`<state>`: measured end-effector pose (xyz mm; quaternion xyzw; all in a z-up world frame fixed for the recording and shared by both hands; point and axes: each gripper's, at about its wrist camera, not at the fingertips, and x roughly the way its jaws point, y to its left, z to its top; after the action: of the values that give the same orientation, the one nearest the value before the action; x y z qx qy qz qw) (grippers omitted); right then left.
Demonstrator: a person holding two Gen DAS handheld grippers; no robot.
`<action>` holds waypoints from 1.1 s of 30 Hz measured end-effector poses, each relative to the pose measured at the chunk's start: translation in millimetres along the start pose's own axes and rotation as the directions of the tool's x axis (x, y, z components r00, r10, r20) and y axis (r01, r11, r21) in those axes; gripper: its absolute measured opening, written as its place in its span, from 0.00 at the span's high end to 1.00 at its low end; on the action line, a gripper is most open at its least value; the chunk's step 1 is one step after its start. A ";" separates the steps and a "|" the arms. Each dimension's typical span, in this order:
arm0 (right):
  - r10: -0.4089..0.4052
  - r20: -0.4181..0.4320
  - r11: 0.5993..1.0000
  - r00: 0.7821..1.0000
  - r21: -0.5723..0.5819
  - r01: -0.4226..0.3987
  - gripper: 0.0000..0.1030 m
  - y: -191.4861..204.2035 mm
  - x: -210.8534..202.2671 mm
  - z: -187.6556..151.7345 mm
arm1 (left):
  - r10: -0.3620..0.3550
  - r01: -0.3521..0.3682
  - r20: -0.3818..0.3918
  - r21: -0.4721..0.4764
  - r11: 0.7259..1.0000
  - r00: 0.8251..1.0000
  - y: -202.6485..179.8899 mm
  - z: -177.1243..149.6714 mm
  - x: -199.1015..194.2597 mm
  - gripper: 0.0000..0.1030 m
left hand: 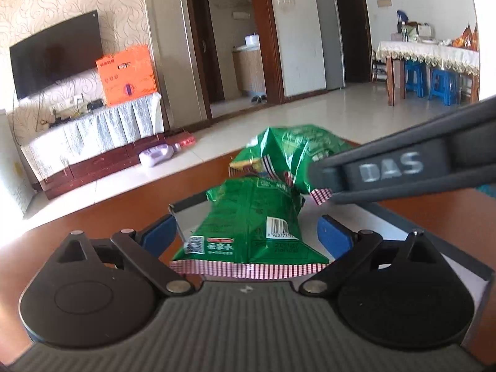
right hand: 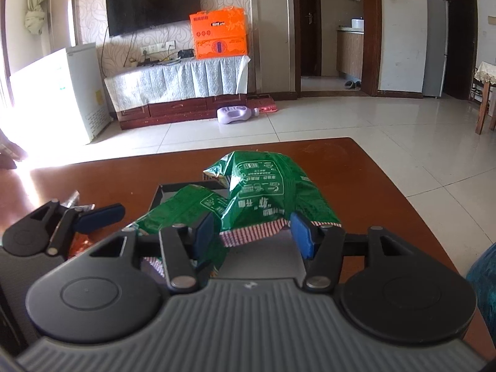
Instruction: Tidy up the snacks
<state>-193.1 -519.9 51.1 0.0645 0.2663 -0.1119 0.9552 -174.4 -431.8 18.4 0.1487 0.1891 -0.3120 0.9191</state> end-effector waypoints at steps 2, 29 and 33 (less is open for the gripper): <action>-0.003 0.016 1.000 1.000 0.002 0.003 0.44 1.5 -17.0 -3.8 | 0.007 -0.007 0.017 0.007 1.000 1.000 0.9 -3.0 -16.9 0.03; 0.327 -0.157 0.917 0.932 -0.187 -0.353 0.44 111.9 -74.6 -117.1 | 0.178 -0.196 -0.142 -0.126 0.973 0.974 94.4 -74.6 -151.6 0.03; 0.299 -0.216 0.923 0.930 -0.184 -0.339 0.44 109.6 -61.9 -123.8 | 0.109 -0.121 -0.164 -0.066 0.990 0.980 64.4 -77.9 -133.0 0.03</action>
<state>-278.7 -380.3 -14.8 0.0120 0.3499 0.0819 0.9331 -251.4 -283.5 18.2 0.1493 0.2652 -0.2379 0.9224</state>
